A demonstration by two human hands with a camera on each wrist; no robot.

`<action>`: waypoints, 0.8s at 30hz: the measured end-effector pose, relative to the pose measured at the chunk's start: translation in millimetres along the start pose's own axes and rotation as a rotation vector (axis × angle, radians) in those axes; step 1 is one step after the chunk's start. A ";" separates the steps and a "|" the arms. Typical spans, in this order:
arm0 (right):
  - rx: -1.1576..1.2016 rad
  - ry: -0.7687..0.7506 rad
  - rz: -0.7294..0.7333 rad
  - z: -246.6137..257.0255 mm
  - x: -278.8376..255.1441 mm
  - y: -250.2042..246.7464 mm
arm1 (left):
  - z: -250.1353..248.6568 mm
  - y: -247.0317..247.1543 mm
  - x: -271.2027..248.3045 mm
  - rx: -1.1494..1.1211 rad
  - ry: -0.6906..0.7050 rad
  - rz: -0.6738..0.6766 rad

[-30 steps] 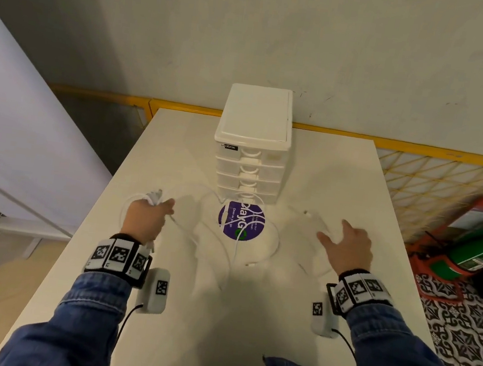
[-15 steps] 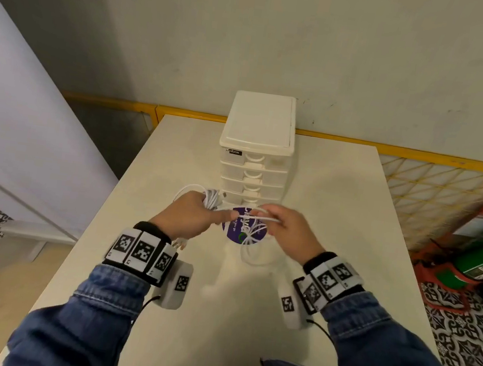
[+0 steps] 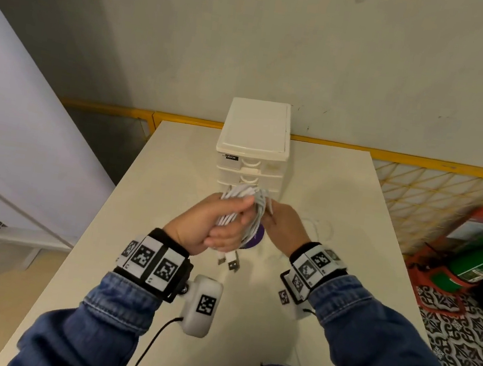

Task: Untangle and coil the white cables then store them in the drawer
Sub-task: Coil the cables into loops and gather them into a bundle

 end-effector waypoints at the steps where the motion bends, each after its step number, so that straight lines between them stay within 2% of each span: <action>1: 0.029 0.004 0.003 2.8 -3.7 7.0 | -3.3 1.3 2.3 -0.067 0.028 0.018; 5: 0.164 -0.017 -0.031 8.6 -10.7 27.4 | -9.9 3.1 6.6 -0.331 0.139 0.056; 9: 0.148 -0.001 -0.100 6.3 -12.8 25.1 | -24.4 3.9 6.3 -0.579 0.238 0.175; 11: 0.166 0.013 -0.154 4.2 -17.3 26.2 | -31.9 1.2 7.1 -0.632 0.304 0.134; 14: 0.040 -0.051 -0.163 6.4 -28.6 37.4 | -39.7 -9.1 8.9 -0.644 0.457 -0.062; 17: -0.161 -0.201 -0.084 9.0 -38.1 52.2 | -42.7 -23.8 12.3 -0.651 0.537 -0.411; 20: -0.313 -0.225 0.005 6.4 -37.7 57.4 | -38.0 -35.3 9.9 -0.450 0.580 -0.795; 24: -0.390 -0.241 0.051 0.8 -42.6 52.3 | -33.1 -43.0 2.5 -0.162 0.628 -1.054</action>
Point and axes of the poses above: each hand's wrist, its own x-axis towards the middle knuckle, its own y-axis out of the palm, z = x × y, the point moved 2 cm from there along x, towards the middle knuckle, and after that the axes turned 1 degree about -z, right-handed, at the moved point
